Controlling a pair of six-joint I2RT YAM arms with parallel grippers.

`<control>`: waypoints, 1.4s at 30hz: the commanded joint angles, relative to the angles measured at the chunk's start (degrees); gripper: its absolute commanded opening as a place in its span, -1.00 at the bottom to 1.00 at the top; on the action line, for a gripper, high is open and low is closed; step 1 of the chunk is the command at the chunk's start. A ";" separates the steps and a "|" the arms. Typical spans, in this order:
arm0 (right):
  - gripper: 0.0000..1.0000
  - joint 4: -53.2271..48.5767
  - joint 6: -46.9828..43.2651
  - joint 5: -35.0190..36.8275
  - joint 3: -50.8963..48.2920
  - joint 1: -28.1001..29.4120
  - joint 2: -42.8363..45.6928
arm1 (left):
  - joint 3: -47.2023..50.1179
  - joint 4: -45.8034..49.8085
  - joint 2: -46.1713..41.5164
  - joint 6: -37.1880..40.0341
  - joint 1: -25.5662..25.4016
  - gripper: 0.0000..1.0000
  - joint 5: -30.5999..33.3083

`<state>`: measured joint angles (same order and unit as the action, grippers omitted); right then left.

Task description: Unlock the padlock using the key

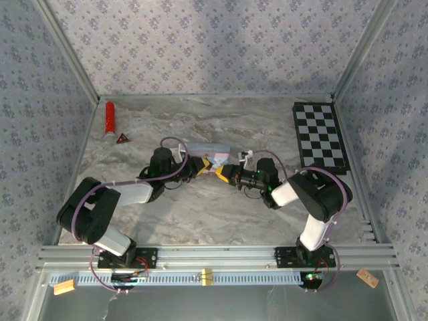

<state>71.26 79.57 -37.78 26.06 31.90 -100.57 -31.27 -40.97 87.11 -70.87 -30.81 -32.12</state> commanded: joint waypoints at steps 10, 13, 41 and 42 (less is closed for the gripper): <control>-1.00 -6.74 -6.35 -1.55 3.73 1.31 5.53 | -1.54 -4.93 1.61 0.74 -5.18 -1.00 -11.80; -1.00 1.57 -0.91 -2.27 3.20 0.66 2.18 | -1.52 -5.66 1.83 0.90 -5.60 -1.00 -12.00; -1.00 -0.42 -3.88 0.24 1.65 3.92 3.39 | 0.79 -2.81 -1.01 3.06 -6.38 -0.79 -7.49; -1.00 -1.43 -4.47 0.25 1.31 3.35 3.89 | 1.02 -2.71 -1.26 3.08 -6.16 -0.80 -7.35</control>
<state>68.12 78.06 -37.78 26.39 35.31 -99.31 -31.11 -42.61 88.36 -68.77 -33.26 -29.54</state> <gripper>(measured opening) 0.052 0.126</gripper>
